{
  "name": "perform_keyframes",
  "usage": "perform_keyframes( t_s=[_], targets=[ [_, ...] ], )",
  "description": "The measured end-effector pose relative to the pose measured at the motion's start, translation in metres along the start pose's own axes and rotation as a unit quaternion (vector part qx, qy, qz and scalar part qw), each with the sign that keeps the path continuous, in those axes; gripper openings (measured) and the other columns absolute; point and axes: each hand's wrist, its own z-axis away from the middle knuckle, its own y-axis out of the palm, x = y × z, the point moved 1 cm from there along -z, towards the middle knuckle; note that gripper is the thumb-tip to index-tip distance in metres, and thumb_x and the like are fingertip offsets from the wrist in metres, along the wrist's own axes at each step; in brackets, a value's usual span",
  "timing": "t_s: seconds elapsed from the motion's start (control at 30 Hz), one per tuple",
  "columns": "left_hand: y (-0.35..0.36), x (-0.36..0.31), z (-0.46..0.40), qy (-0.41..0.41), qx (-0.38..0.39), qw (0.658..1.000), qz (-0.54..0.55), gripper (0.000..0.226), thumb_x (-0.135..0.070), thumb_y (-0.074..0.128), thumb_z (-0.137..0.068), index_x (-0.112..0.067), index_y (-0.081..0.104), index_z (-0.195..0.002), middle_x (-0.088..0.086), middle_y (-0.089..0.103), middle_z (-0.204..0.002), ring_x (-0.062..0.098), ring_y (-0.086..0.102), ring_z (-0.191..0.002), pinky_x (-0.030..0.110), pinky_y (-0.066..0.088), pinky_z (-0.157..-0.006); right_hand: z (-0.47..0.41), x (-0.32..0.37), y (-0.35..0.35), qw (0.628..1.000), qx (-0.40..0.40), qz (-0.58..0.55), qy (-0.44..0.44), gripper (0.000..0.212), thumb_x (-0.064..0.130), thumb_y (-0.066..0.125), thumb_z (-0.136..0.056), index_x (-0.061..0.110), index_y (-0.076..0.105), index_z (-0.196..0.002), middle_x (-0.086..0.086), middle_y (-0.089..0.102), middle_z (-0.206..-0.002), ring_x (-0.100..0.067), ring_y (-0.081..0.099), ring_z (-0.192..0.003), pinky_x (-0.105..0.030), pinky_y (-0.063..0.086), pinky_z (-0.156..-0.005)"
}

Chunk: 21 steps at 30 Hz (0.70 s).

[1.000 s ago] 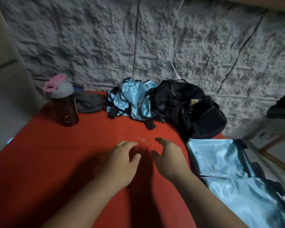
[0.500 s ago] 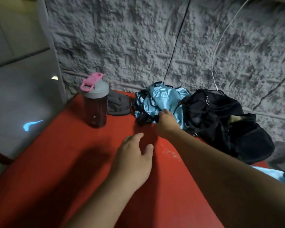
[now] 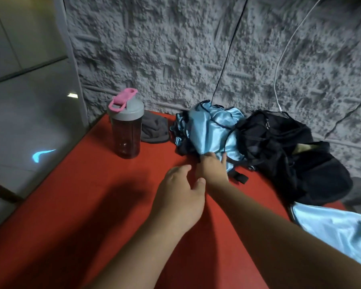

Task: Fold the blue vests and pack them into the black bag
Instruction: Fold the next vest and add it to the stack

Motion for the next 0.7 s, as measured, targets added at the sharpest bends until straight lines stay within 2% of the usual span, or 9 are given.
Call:
perform_keyframes(
  t_s=[0.1,0.17,0.23,0.3,0.43,0.57,0.63,0.67,0.7],
  targets=[
    [0.003,-0.001,0.002,-0.003,0.015,0.999,-0.032,0.05,-0.035,0.059,-0.095,-0.02,0.053,-0.143,0.0,0.053,-0.145,0.016,0.047,-0.134,0.025,0.032,-0.111,0.053,0.0,0.002,0.995,0.02,-0.027,-0.089,0.036,0.029,0.044,-0.086,0.015,0.07,-0.107,-0.01,0.066,-0.103,-0.031,0.057,-0.11,-0.044,0.034,-0.109],
    [0.008,0.002,0.004,-0.013,0.035,0.997,-0.06,0.052,-0.035,0.06,-0.094,-0.018,0.054,-0.142,0.003,0.053,-0.146,0.019,0.046,-0.136,0.027,0.033,-0.114,0.099,0.0,-0.012,0.993,0.016,-0.03,-0.116,0.035,0.024,0.045,-0.087,0.013,0.069,-0.109,-0.013,0.066,-0.098,-0.035,0.058,-0.1,-0.039,0.042,-0.093],
    [0.013,0.005,0.009,-0.014,0.062,0.993,-0.097,0.055,-0.034,0.061,-0.093,-0.015,0.052,-0.144,0.006,0.05,-0.149,0.022,0.046,-0.138,0.03,0.033,-0.115,0.144,-0.001,-0.026,0.991,0.044,-0.064,-0.112,0.033,0.019,0.042,-0.093,0.006,0.067,-0.111,-0.018,0.064,-0.101,-0.037,0.058,-0.097,-0.032,0.035,-0.076],
    [0.018,0.008,0.017,-0.001,0.099,0.986,-0.135,0.055,-0.031,0.06,-0.094,-0.014,0.05,-0.145,0.008,0.047,-0.151,0.024,0.045,-0.138,0.031,0.033,-0.115,0.18,-0.007,-0.029,0.987,0.085,-0.073,-0.118,0.043,0.029,0.032,-0.094,0.007,0.067,-0.105,-0.016,0.062,-0.103,-0.035,0.061,-0.095,-0.032,0.032,-0.07],
    [0.034,0.021,0.039,0.028,0.167,0.962,-0.216,0.062,-0.033,0.058,-0.093,-0.029,0.039,-0.152,0.004,0.034,-0.159,0.025,0.04,-0.142,0.034,0.031,-0.118,0.231,-0.015,-0.035,0.971,0.195,-0.084,-0.107,0.02,0.028,0.052,-0.094,0.018,0.059,-0.078,-0.005,0.058,-0.08,-0.024,0.058,-0.073,-0.031,0.039,-0.061],
    [0.047,0.035,0.06,0.058,0.226,0.924,-0.303,0.077,-0.036,0.06,-0.095,-0.032,0.018,-0.159,0.006,0.036,-0.158,0.028,0.033,-0.145,0.035,0.027,-0.12,0.262,-0.033,-0.049,0.966,0.124,-0.214,-0.071,0.031,0.024,0.062,-0.088,0.019,0.048,-0.061,0.004,0.051,-0.061,-0.006,0.05,-0.058,-0.024,0.036,-0.055],
    [0.051,0.039,0.063,0.066,0.198,0.925,-0.316,0.086,-0.038,0.062,-0.093,-0.027,0.009,-0.16,0.008,0.048,-0.149,0.03,0.044,-0.136,0.037,0.037,-0.113,0.262,-0.044,-0.048,0.974,0.058,-0.218,-0.02,0.019,0.022,0.062,-0.086,0.027,0.062,-0.068,0.008,0.061,-0.075,-0.006,0.059,-0.071,-0.026,0.045,-0.066],
    [0.05,0.039,0.063,0.059,0.182,0.932,-0.309,0.091,-0.04,0.063,-0.092,-0.024,0.005,-0.16,0.01,0.053,-0.145,0.032,0.05,-0.131,0.039,0.042,-0.108,0.258,-0.048,-0.045,0.979,0.043,-0.2,0.004,0.014,0.02,0.06,-0.087,0.03,0.071,-0.087,0.006,0.067,-0.093,-0.011,0.064,-0.085,-0.028,0.049,-0.077],
    [0.049,0.038,0.063,0.043,0.172,0.937,-0.3,0.094,-0.044,0.062,-0.092,-0.021,0.002,-0.161,0.01,0.057,-0.141,0.032,0.054,-0.127,0.04,0.046,-0.103,0.253,-0.05,-0.044,0.982,0.042,-0.182,0.03,0.029,0.02,0.058,-0.088,0.029,0.069,-0.113,0.0,0.065,-0.112,-0.018,0.064,-0.101,-0.029,0.048,-0.087]
  ],
)
